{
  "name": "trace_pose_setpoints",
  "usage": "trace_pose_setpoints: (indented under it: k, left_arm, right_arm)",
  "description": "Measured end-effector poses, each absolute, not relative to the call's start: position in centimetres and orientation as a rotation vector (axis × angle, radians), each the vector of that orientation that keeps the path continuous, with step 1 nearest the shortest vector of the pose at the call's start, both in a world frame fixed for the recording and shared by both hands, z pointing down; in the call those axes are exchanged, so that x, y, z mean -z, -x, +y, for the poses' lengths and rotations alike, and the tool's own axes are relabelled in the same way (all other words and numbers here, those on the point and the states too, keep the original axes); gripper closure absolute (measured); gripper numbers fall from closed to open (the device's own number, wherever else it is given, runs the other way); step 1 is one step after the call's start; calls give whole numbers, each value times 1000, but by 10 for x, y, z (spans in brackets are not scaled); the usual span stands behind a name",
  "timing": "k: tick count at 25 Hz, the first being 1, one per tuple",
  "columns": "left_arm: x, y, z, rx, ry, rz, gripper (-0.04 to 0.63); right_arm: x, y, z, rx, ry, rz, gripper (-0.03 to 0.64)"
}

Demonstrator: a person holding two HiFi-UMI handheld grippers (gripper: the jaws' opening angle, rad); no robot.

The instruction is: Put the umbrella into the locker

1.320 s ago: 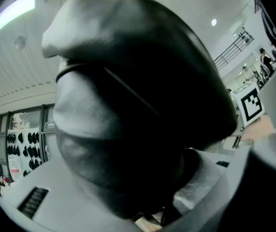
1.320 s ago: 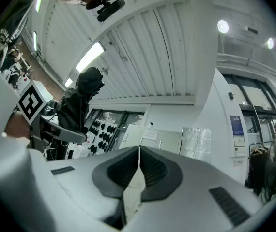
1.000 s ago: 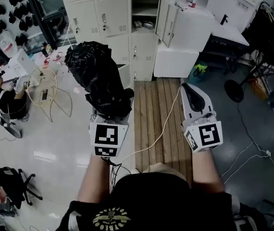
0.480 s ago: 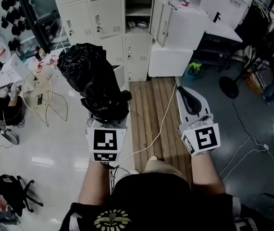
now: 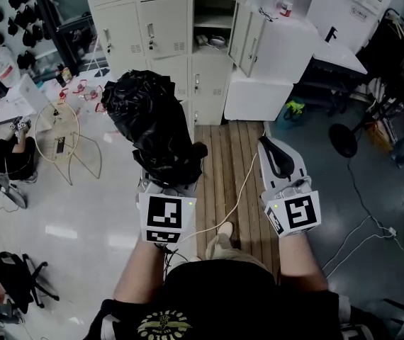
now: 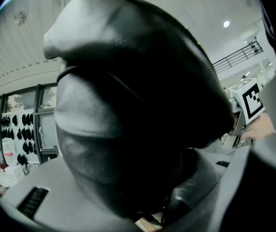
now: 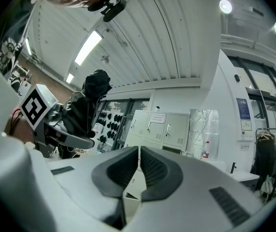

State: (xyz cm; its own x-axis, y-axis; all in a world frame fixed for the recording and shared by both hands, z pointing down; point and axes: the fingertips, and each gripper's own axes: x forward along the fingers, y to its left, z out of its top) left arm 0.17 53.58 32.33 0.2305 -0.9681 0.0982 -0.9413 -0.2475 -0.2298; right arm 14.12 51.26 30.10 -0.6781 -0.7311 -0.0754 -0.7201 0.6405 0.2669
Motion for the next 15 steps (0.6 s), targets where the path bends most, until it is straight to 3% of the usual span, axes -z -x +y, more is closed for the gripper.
trace_pose_setpoints:
  k: [15]
  left_arm:
    - [-315, -16, 390, 422, 2313, 1837, 337]
  right_arm:
    - [-293, -169, 353, 418, -1253, -2850, 581]
